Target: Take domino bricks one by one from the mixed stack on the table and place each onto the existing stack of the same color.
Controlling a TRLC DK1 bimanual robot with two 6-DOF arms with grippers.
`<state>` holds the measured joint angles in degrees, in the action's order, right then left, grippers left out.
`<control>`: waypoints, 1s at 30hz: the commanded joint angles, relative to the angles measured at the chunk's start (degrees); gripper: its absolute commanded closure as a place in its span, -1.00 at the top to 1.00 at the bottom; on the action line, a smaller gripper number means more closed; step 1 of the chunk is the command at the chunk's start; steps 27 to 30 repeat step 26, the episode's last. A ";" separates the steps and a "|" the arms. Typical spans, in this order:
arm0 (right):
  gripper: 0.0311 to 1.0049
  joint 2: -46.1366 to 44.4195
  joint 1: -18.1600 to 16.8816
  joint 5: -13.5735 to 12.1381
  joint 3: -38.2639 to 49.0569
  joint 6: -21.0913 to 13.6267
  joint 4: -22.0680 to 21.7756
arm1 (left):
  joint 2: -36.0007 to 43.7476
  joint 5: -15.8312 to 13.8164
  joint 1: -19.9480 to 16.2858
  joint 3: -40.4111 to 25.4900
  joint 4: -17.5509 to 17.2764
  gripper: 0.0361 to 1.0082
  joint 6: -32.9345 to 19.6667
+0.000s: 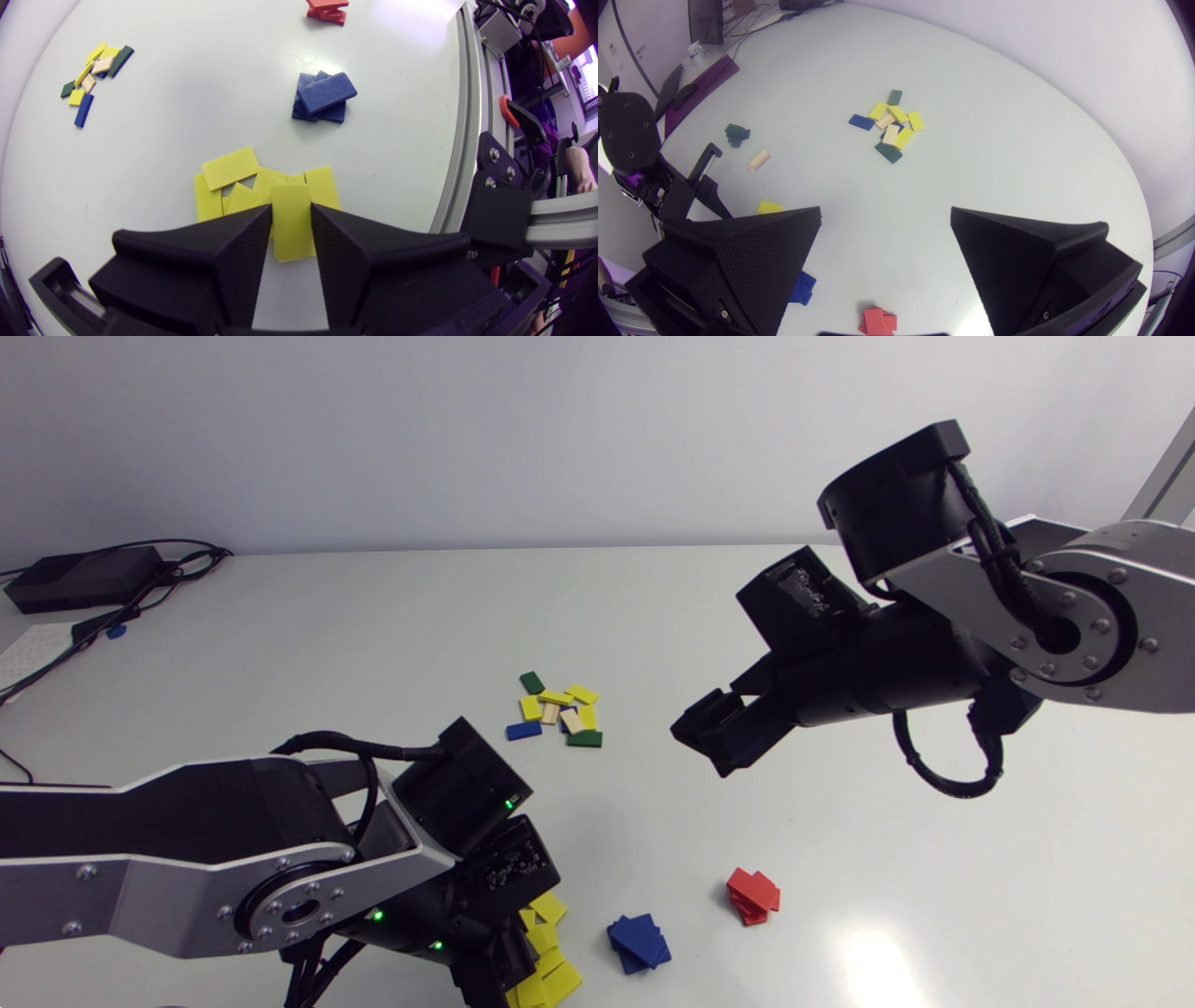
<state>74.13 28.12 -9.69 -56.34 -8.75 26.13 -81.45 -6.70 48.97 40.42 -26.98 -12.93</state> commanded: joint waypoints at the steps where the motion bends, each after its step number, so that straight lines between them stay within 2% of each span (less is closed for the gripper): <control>1: 0.94 -0.48 0.27 -0.24 1.40 1.20 -0.73 | -1.43 -0.33 -1.16 -0.17 0.35 -0.41 -1.93; 13: 0.94 -0.56 -0.08 -0.24 1.76 0.84 -0.73 | -2.49 -0.33 -1.69 -0.08 1.58 -0.37 -2.36; 17: 0.94 -0.56 -0.17 -0.33 1.67 0.76 -0.82 | -2.40 -0.33 -1.69 -0.08 1.49 0.12 -2.54; 20: 0.94 -0.48 -0.17 -0.33 1.67 0.67 -0.82 | -2.22 -0.33 -1.69 -0.08 1.49 0.37 -2.54; 22: 0.94 -0.30 -0.35 -0.41 1.67 0.49 -0.82 | -2.05 -0.33 -1.69 0.01 1.49 0.64 -2.45; 26: 0.94 -0.12 -0.43 -0.59 1.67 0.49 -1.08 | -0.20 -0.24 -2.48 1.15 0.53 0.90 -2.45; 30: 0.94 -0.12 -0.43 -0.59 1.67 0.49 -1.08 | -0.20 -0.24 -2.48 1.15 0.53 0.90 -2.45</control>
